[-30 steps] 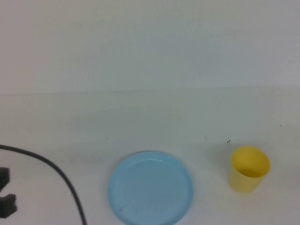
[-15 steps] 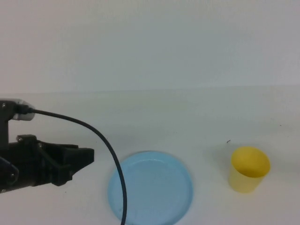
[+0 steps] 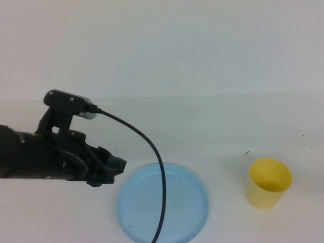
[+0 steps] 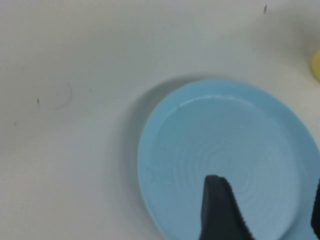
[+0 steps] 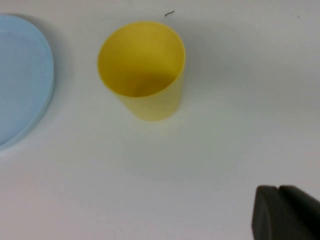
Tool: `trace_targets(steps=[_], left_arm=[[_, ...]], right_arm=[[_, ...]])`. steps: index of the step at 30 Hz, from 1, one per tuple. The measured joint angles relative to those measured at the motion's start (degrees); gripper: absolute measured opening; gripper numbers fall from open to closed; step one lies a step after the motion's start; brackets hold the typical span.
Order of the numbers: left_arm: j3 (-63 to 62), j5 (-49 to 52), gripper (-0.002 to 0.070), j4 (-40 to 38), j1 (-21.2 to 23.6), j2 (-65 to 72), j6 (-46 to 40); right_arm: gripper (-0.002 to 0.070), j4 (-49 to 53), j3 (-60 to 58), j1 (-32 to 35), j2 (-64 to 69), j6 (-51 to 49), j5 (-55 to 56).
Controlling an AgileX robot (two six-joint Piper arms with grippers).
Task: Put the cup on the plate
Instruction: Pick up the plate from the table
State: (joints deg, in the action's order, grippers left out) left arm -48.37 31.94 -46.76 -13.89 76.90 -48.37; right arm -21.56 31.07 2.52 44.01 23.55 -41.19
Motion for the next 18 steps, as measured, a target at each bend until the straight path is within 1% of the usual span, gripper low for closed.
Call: trace_targets(steps=[1,2,4,7,9,11,14,18], left_arm=[[-0.98,0.01,0.0365,4.66,-0.96,1.02,4.85],[-2.02,-0.13,0.0365,8.40,-1.79,2.32,7.68],[-3.66,0.17,0.0365,12.36,-2.79,5.07,9.98],[-5.13,0.78,0.0365,12.32,-3.46,9.18,9.85],[-5.69,0.66,0.0365,11.80,-3.59,11.59,9.85],[-6.24,0.66,0.0365,11.80,-3.74,13.95,10.53],[-6.34,-0.03,0.0363,12.19,-3.74,17.57,10.46],[-6.34,-0.03,0.0302,12.31,-3.74,20.79,9.56]], right_arm=[[0.0041,0.00,0.00,0.00,0.00,0.12,-0.12],[0.0062,0.00,0.00,0.00,0.00,0.26,-0.58],[0.0129,0.00,0.00,0.00,0.00,0.51,-2.18],[0.0249,0.00,0.00,0.00,0.00,0.63,-4.78],[0.0312,-0.29,0.00,0.00,0.00,0.63,-6.22],[0.0340,-1.15,0.00,0.00,0.00,0.63,-7.74],[0.0351,-2.70,0.00,0.00,0.00,0.63,-8.78],[0.0357,-3.17,0.00,0.00,0.00,0.63,-9.00]])
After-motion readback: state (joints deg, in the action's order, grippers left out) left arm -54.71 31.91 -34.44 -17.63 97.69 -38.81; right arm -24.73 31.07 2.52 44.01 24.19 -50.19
